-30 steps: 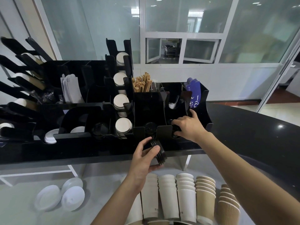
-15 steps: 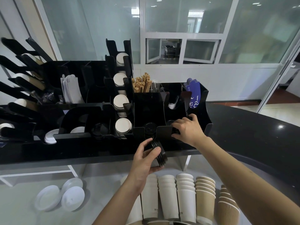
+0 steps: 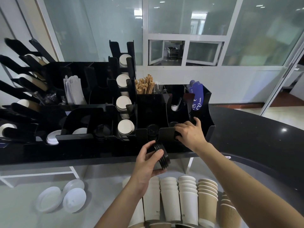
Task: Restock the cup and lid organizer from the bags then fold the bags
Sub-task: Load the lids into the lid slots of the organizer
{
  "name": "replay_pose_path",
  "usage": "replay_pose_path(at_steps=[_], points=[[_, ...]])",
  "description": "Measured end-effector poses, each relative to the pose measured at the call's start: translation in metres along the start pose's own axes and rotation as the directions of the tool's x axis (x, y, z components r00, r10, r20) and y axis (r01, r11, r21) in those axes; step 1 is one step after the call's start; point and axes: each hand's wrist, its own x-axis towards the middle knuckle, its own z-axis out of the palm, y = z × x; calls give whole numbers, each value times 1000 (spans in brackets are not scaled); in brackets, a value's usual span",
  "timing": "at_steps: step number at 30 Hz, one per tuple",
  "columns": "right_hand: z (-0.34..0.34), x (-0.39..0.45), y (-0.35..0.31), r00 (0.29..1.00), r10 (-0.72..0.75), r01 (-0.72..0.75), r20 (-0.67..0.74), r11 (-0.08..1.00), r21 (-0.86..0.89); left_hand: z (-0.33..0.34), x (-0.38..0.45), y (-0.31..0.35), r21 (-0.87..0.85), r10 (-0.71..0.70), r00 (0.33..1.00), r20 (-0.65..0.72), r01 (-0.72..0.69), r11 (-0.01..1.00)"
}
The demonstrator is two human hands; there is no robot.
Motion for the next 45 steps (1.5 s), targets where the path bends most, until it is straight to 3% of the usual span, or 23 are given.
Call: replay_pose_path(at_steps=[7, 13, 15, 17, 19, 24, 35, 37, 40, 45], points=[[-11, 2, 1, 997, 0, -7, 73, 996, 93, 3, -3, 0, 3, -4, 1000, -3, 4, 1000], [-27, -27, 3, 962, 128, -46, -241, 947, 319, 11, -1, 2, -33, 6, 1000, 1, -6, 999], [-37, -44, -1, 951, 194, -50, -239, 863, 503, 19, 1, 2, -42, 9, 1000, -3, -9, 999], [-47, -64, -8, 956, 227, -31, -185, 705, 709, 28, 4, 1, -31, 9, 1000, -15, -10, 999], [-54, -82, -15, 956, 224, 19, -187, 593, 805, 39, 8, -1, -23, 12, 1000, -24, -12, 1000], [-63, -117, -22, 960, 156, 122, -231, 510, 852, 63, 16, -10, -25, 0, 999, -46, -1, 1000], [-59, -129, 6, 954, 213, 87, -212, 480, 873, 100, 24, -20, -41, 11, 1000, 27, -10, 999], [-64, -124, 16, 945, 247, 74, -213, 474, 878, 103, 27, -17, 23, 36, 999, 29, -36, 999], [-71, -110, 38, 918, 340, 28, -203, 454, 890, 99, 37, -11, 262, 113, 994, -14, -105, 959], [-73, -76, 73, 860, 479, -63, -176, 441, 895, 83, 56, -4, 700, 344, 939, -4, -243, 671]])
